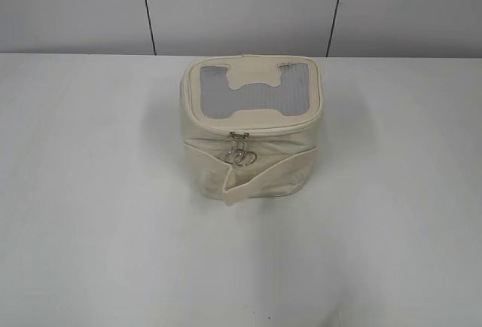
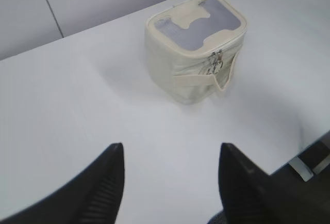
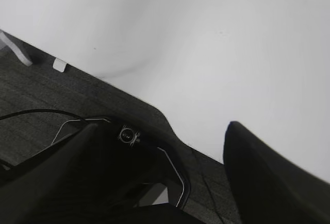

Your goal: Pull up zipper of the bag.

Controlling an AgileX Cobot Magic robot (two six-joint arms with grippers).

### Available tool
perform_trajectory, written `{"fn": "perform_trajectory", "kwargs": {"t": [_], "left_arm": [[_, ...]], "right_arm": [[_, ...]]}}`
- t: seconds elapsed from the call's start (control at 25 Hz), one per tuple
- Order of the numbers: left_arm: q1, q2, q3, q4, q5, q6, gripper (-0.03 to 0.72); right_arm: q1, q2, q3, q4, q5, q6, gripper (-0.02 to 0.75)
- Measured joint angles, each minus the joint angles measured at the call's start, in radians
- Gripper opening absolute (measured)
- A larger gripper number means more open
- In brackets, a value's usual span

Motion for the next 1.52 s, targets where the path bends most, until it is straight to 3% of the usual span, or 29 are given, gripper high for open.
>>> {"fn": "perform_trajectory", "kwargs": {"t": [0.16,0.32,0.56,0.8,1.28,1.4,1.52], "left_arm": [[0.014,-0.239,0.145,0.054,0.051,-0.071,0.454],[0.035,-0.335,0.242,0.067,0.049,-0.080,0.455],[0.051,-0.334,0.280,0.060,-0.021,-0.084,0.419],[0.053,-0.335,0.282,0.059,-0.025,-0.085,0.406],[0.056,-0.335,0.282,0.059,-0.025,-0.086,0.377],[0.101,-0.335,0.282,0.059,-0.025,-0.086,0.359],[0.228,-0.335,0.283,0.059,-0.025,-0.086,0.333]], "right_arm": [[0.000,-0.182,0.065,-0.042,0.024,0.015,0.575],[0.000,-0.353,0.091,-0.078,0.022,0.018,0.577],[0.000,-0.537,0.115,-0.120,-0.032,0.047,0.577],[0.000,-0.539,0.122,-0.224,-0.061,0.130,0.556],[0.000,-0.539,0.122,-0.238,-0.062,0.145,0.546],[-0.008,-0.539,0.122,-0.238,-0.063,0.145,0.546],[-0.074,-0.539,0.122,-0.238,-0.063,0.145,0.545]]}}
